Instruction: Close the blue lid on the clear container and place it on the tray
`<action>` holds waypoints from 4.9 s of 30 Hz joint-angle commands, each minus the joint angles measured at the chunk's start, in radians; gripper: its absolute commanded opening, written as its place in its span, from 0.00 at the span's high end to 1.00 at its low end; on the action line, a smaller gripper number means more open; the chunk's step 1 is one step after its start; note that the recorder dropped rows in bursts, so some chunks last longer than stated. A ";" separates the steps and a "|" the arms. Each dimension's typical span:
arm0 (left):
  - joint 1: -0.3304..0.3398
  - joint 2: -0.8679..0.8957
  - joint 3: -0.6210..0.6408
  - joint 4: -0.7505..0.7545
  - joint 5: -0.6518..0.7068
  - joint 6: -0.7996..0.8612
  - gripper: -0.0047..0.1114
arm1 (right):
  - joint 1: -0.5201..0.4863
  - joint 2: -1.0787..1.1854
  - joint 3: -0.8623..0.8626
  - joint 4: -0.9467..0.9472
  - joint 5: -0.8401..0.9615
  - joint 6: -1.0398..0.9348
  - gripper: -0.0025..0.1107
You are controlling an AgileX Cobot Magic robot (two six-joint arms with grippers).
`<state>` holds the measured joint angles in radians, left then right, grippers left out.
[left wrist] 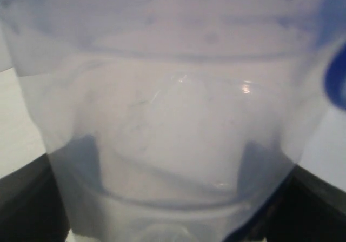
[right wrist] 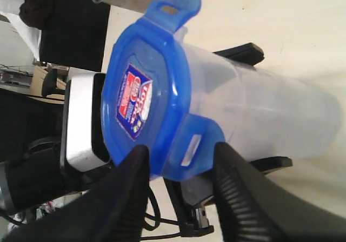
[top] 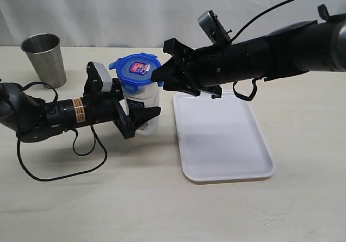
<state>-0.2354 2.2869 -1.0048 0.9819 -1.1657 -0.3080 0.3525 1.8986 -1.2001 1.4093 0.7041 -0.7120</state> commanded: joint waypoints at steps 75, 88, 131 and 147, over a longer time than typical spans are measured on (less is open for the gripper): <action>-0.020 -0.001 0.002 0.072 -0.049 0.652 0.96 | 0.173 -0.230 0.013 -0.901 -0.190 -0.159 0.52; -0.020 -0.001 0.002 0.060 -0.045 0.641 0.96 | 0.173 -0.167 -0.002 -0.843 -0.183 -0.138 0.52; -0.022 -0.001 0.002 0.073 -0.055 0.740 0.96 | 0.250 -0.224 -0.179 -0.882 0.079 -0.842 0.57; -0.022 -0.001 0.002 0.060 -0.046 0.809 0.96 | 0.487 -0.085 -0.242 -1.609 -0.062 -0.501 0.57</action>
<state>-0.2487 2.2869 -1.0048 1.0674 -1.1869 0.5022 0.8367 1.7870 -1.4073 -0.1559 0.6246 -1.2674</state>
